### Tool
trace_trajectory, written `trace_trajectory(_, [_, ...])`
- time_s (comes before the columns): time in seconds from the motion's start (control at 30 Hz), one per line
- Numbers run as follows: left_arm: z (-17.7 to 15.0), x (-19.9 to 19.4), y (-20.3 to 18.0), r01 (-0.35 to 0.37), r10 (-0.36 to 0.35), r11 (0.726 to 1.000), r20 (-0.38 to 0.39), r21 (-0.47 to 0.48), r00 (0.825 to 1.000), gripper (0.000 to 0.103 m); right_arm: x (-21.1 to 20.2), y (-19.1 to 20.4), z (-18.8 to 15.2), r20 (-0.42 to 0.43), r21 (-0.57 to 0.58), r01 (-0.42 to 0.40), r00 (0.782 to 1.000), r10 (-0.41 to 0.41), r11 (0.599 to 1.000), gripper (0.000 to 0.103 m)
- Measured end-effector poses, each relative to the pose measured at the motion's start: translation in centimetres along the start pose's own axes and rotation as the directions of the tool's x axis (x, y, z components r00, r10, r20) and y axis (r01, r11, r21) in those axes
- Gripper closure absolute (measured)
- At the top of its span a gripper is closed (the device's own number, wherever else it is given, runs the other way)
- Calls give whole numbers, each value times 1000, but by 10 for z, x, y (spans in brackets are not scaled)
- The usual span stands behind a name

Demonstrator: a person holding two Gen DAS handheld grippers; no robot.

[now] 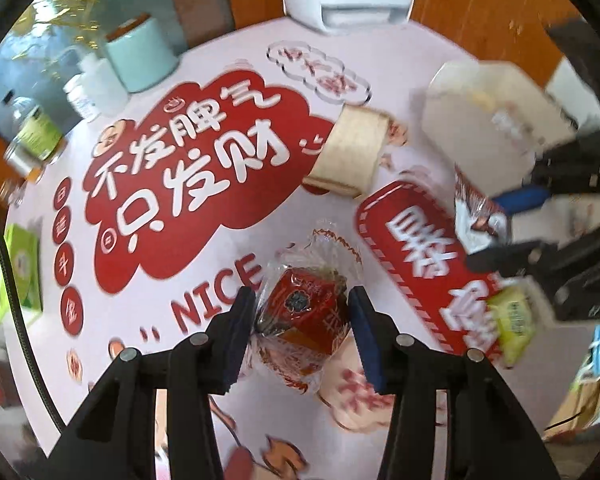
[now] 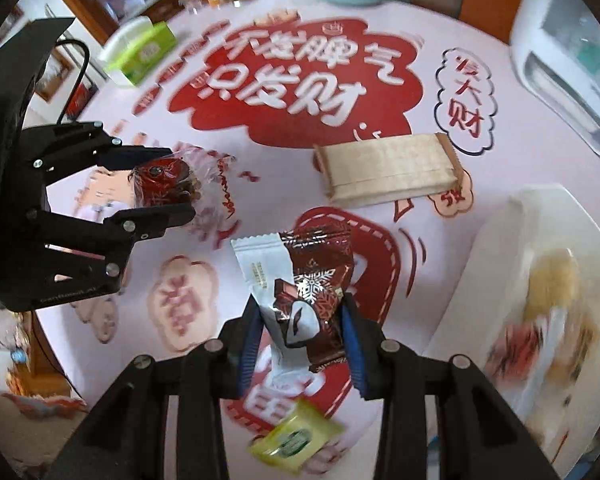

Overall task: Organize snacks
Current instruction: 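Carry the red packet and brown-and-white wrapper over the white tray, then open both tools to drop the two snacks into the tray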

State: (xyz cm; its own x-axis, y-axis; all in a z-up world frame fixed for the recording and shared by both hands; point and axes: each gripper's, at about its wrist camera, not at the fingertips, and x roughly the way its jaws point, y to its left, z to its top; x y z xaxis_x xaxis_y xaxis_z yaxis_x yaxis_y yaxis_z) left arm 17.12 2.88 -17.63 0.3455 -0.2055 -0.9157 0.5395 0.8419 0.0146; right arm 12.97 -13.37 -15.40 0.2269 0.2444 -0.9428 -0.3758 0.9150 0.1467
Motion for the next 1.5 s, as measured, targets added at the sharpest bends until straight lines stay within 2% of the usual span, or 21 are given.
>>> trace_trajectory(0.13, [-10,-35,-6,22,-18,997,54,-70,998,57,-31,15,-27,104,62,-45,994,39,997,66])
trace_trajectory(0.2, [-13,-56,-13,47,-38,993,87,-106,996,57,-41,23,-39,153,88,-31,988,17,996,66])
trace_trajectory(0.33, [-13,-93,-39,77,-58,991,162,-113,985,57,-73,28,-72,231,186,7,972,-51,983,66])
trace_trajectory(0.5, [4,-137,-94,125,-101,990,284,-67,953,57,-109,18,-111,292,290,25,950,-113,957,66])
trace_trajectory(0.63, [26,-157,-139,128,-117,992,350,-8,929,57,-135,-5,-133,324,365,48,930,-175,930,66])
trace_trajectory(0.7, [37,-160,-160,120,-118,993,367,17,923,57,-149,-21,-143,346,415,55,914,-214,908,66])
trace_trajectory(0.83, [58,-155,-196,128,-136,991,363,45,922,57,-168,-47,-162,357,479,72,895,-269,875,65])
trace_trajectory(1.07, [85,-144,-236,111,-126,992,360,61,924,57,-180,-90,-177,357,560,56,884,-301,827,65])
trace_trajectory(1.37, [113,-124,-253,84,-90,996,350,33,933,57,-175,-120,-158,360,546,57,885,-295,836,65])
trace_trajectory(1.5, [127,-116,-258,76,-80,997,345,25,935,57,-175,-130,-146,361,537,78,879,-312,840,64])
